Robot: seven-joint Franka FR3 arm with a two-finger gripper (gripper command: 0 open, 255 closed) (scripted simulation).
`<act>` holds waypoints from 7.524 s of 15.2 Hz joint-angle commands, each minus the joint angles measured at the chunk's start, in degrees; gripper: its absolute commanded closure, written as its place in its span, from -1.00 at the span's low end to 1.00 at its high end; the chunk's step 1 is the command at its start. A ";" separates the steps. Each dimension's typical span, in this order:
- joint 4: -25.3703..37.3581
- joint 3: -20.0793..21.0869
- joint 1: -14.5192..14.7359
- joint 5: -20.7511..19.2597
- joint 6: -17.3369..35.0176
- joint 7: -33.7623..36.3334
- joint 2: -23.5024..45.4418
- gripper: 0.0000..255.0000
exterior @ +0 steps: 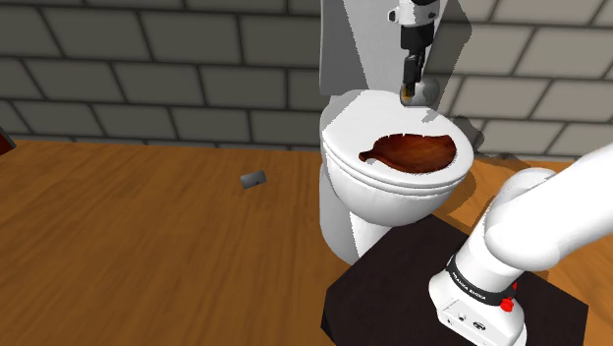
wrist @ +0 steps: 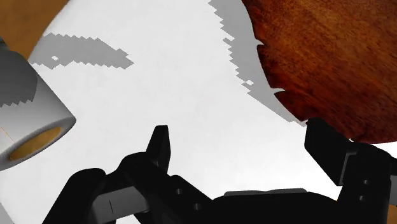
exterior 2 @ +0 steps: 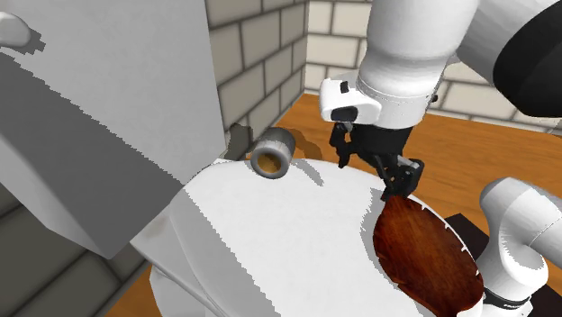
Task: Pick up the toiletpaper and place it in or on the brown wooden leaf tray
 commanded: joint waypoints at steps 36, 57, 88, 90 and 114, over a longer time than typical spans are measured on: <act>13.70 -10.33 -1.39 -17.65 10.73 -48.93 31.56 1.00; 25.65 -9.95 -0.80 -17.50 -0.20 -55.70 30.64 1.00; 3.22 17.58 15.09 -2.66 -27.37 -19.97 2.33 1.00; 2.53 18.79 15.62 -1.10 -27.49 -18.06 2.14 1.00; -8.79 18.10 15.92 0.10 -17.56 -14.57 1.23 -1.00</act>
